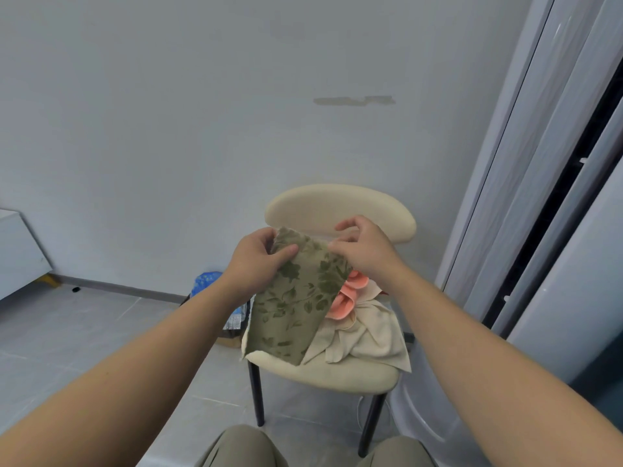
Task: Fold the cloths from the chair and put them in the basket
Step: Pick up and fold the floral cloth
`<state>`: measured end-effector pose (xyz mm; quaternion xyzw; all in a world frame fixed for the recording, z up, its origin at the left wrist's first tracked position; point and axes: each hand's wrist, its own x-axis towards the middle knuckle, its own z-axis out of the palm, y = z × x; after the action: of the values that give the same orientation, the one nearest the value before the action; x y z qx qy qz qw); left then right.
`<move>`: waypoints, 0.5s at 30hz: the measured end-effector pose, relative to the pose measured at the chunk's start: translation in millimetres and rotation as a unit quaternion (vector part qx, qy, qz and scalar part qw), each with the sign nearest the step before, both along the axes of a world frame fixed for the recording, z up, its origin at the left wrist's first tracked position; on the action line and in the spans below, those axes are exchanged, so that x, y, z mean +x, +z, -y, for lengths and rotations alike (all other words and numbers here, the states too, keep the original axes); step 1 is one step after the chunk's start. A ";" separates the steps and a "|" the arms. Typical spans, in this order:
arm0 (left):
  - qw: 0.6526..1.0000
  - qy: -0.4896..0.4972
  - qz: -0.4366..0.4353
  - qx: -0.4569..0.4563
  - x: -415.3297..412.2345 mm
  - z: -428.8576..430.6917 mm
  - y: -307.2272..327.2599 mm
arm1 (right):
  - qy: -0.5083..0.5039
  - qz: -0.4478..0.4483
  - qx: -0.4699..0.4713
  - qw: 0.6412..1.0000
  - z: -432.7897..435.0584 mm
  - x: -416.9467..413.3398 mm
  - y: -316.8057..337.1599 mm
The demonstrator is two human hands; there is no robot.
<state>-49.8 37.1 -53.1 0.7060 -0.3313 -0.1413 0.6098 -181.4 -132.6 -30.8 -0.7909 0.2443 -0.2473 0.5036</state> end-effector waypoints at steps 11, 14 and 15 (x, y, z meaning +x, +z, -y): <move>0.997 -0.030 0.050 0.041 -9.0 -1.2 6.3 | 0.095 -0.011 -0.125 0.988 -22.6 10.1 2.0; 0.998 -0.030 0.033 0.049 -4.8 -4.0 -1.4 | 0.064 -0.015 -0.174 0.983 -22.1 13.6 1.8; 0.998 -0.033 0.024 0.048 -3.4 -5.0 -5.9 | 0.047 -0.015 -0.188 0.981 -21.4 14.2 3.2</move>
<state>-53.3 42.1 -58.9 0.7262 -0.3619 -0.1597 0.5623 -167.2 -111.2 -27.6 -0.8859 0.1637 -0.2528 0.3528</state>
